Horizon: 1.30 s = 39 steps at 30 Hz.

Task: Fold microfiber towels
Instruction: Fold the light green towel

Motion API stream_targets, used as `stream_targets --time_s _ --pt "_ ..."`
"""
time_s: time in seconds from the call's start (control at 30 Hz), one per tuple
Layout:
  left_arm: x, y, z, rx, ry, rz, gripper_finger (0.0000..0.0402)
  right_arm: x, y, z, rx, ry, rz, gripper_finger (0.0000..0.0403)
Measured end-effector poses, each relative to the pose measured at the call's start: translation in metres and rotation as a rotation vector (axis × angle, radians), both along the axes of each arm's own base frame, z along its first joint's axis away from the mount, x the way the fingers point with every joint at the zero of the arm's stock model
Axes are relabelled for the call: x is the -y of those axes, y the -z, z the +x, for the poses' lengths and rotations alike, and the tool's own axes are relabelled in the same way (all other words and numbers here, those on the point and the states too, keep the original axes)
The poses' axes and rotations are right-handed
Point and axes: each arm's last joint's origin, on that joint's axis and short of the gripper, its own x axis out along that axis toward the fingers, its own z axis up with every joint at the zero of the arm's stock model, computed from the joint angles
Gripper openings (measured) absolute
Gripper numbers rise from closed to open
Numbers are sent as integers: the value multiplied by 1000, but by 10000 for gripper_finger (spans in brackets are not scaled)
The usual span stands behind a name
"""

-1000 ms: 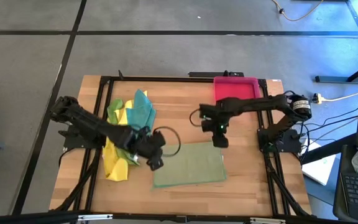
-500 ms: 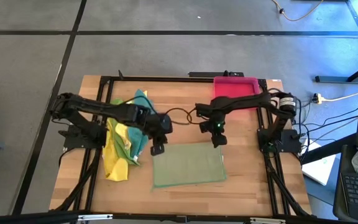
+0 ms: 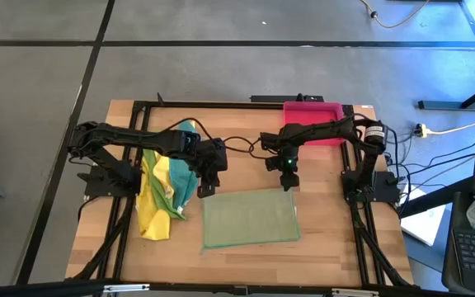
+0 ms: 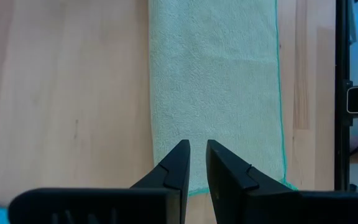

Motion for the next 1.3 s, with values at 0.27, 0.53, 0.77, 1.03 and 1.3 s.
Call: stream_targets --time_s 0.27,0.53,0.77,1.03,1.3 --pt "1 4 1 -1 -31 -30 44 3 15 10 49 -2 -11 210" --pt "1 3 1 -1 -29 -46 44 -2 29 8 -15 2 76 210" --pt "2 3 1 -6 -50 -60 44 -17 42 -8 -83 -5 153 210" --pt "8 3 1 -7 -28 -59 44 -20 45 -17 -175 70 227 209" --pt "15 3 2 -3 -44 -64 44 -36 44 -17 -249 80 292 210"
